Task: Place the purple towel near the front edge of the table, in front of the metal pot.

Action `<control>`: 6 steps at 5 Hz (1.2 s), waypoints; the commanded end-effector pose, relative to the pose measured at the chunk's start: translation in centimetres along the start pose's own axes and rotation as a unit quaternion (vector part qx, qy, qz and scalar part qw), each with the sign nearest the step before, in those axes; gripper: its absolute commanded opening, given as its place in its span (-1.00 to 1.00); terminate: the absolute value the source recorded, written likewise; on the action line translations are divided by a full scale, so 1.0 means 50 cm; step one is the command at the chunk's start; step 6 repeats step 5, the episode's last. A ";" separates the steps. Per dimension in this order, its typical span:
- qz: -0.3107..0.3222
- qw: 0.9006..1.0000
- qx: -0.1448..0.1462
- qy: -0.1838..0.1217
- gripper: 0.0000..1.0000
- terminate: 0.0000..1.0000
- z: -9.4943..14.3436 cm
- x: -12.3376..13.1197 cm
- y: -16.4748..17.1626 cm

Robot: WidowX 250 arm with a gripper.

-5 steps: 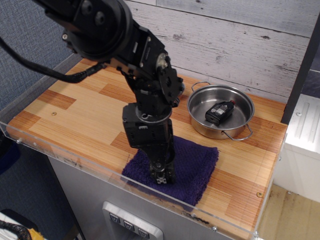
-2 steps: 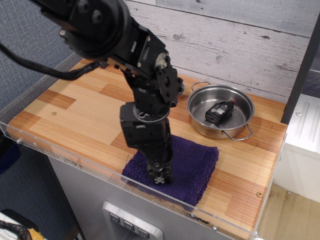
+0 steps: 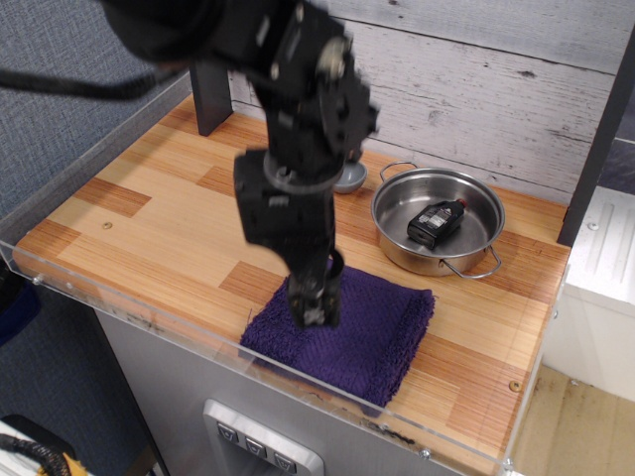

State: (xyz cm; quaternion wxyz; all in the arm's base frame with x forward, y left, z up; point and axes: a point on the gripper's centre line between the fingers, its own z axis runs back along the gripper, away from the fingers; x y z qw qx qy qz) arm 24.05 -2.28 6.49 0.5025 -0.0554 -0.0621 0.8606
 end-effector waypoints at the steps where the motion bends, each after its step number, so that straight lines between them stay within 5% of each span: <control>1: 0.004 0.998 -0.037 0.047 1.00 -1.00 0.094 -0.033 -0.020; 4: 0.004 0.998 -0.037 0.047 1.00 -1.00 0.094 -0.033 -0.020; 5: 0.004 0.998 -0.037 0.047 1.00 1.00 0.094 -0.033 -0.020; 6: 0.004 0.998 -0.037 0.047 1.00 1.00 0.094 -0.033 -0.020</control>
